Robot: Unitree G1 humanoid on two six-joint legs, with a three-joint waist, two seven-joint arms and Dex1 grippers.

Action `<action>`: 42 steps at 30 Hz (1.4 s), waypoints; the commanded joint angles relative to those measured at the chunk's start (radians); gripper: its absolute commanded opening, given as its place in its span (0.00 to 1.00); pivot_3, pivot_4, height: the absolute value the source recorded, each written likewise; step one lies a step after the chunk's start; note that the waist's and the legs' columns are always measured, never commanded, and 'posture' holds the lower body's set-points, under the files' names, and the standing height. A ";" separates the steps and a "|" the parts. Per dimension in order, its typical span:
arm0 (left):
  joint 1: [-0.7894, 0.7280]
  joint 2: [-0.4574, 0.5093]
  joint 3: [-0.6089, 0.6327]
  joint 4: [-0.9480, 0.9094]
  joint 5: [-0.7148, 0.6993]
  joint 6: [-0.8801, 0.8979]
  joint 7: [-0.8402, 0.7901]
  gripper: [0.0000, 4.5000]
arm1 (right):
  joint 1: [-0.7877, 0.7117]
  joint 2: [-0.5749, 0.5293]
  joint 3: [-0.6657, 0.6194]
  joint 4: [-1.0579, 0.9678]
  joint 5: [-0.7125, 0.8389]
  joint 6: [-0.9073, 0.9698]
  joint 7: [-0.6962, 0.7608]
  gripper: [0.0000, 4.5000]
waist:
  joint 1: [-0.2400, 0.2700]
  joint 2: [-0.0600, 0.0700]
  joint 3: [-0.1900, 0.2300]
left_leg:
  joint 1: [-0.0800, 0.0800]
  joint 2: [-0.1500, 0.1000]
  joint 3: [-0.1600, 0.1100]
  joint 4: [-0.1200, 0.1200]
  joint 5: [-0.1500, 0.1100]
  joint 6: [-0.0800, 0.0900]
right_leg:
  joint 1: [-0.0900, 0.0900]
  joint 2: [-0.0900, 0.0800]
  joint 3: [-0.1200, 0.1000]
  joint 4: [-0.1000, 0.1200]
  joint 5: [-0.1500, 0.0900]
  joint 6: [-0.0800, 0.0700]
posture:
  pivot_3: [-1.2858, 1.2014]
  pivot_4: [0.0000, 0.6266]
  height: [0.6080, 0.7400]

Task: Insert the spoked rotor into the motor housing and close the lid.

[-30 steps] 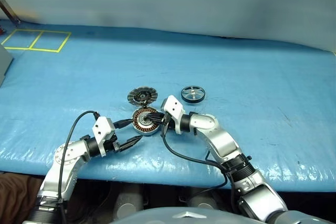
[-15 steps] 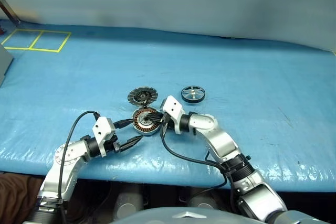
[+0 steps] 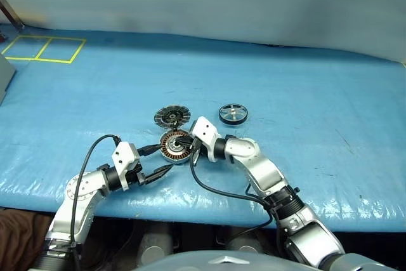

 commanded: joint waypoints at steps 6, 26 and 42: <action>-0.004 -0.004 0.002 -0.012 -0.010 -0.014 -0.005 0.76 | -0.007 -0.012 0.041 -0.015 -0.067 0.018 -0.027 0.01 | -0.003 0.000 0.000 | 0.001 0.000 0.000 0.000 0.000 0.000 | 0.000 0.000 0.000 0.000 0.000 0.000 | 0.52 0.24 1.00; -0.005 -0.004 0.006 0.005 -0.013 -0.028 -0.016 0.76 | 0.019 0.008 -0.003 -0.102 -0.025 0.075 -0.050 0.01 | -0.003 0.000 0.000 | 0.001 0.000 -0.001 -0.001 0.000 0.000 | 0.000 0.000 0.000 0.000 0.000 0.000 | 0.52 0.24 1.00; -0.009 -0.021 0.055 -0.033 -0.135 -0.006 -0.050 0.76 | 0.127 -0.190 -0.226 -0.330 0.035 0.147 -0.101 0.15 | 0.003 0.001 0.001 | -0.002 0.000 -0.001 -0.001 -0.002 0.001 | -0.001 -0.001 -0.001 -0.001 -0.001 -0.001 | 0.52 0.24 1.00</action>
